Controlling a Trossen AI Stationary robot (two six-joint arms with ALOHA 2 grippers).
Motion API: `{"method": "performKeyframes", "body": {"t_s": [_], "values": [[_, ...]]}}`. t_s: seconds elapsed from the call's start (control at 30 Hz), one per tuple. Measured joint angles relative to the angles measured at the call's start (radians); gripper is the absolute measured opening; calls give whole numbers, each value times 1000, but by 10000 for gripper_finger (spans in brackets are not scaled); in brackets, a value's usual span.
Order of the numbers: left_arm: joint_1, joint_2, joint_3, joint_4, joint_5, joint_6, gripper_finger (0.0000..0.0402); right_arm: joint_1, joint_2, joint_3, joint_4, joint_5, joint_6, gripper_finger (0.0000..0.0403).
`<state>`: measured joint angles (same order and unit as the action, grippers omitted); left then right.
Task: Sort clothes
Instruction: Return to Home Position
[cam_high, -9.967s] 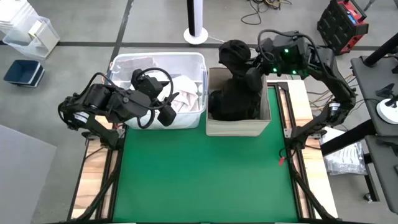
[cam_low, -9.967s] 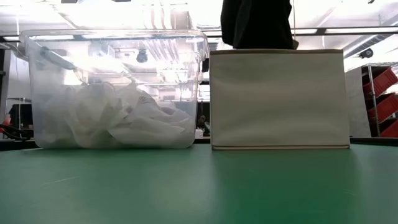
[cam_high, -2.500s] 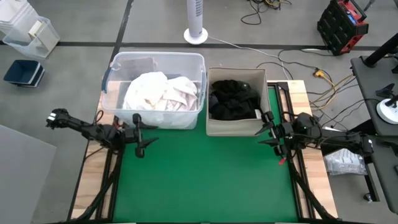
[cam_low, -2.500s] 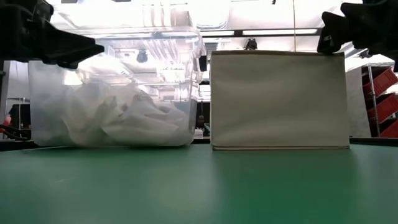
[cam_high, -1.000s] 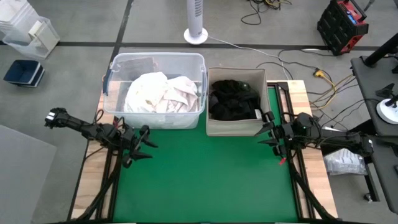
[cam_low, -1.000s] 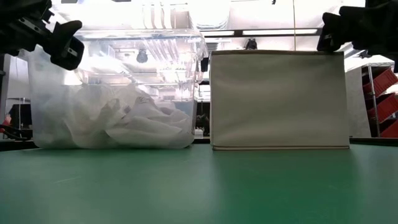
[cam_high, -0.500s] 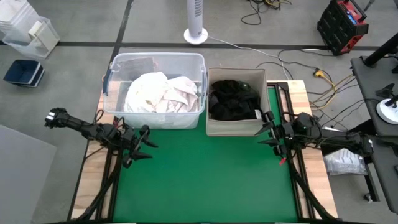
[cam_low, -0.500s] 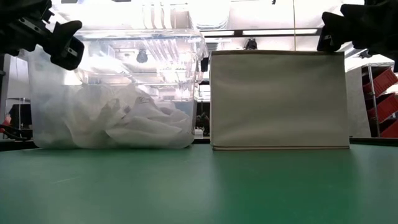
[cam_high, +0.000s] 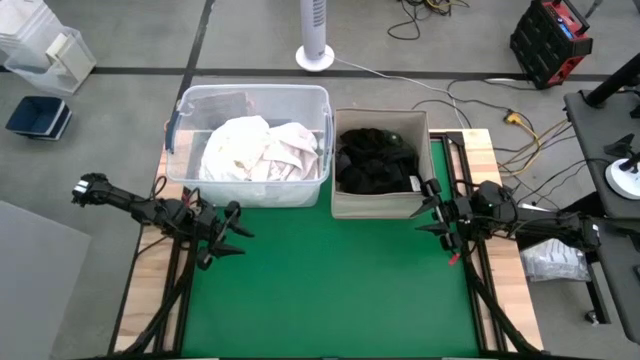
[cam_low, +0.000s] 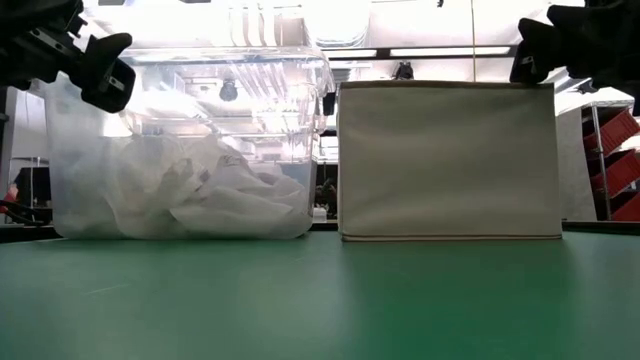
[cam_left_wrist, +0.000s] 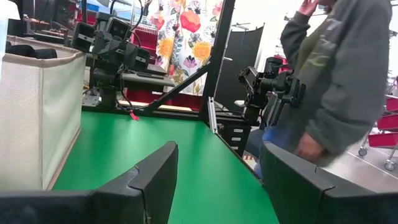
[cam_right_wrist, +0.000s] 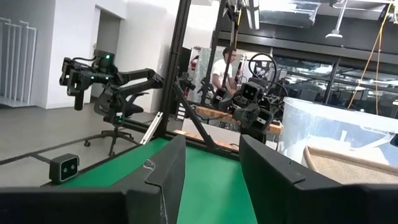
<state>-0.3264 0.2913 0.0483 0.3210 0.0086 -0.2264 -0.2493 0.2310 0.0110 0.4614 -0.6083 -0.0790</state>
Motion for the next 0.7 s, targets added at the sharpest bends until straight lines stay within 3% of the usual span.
{"method": "performKeyframes", "body": {"t_s": [0.7], "values": [[0,0,0,0,0,0,204,0,0,0,0,0,-1,119]]}}
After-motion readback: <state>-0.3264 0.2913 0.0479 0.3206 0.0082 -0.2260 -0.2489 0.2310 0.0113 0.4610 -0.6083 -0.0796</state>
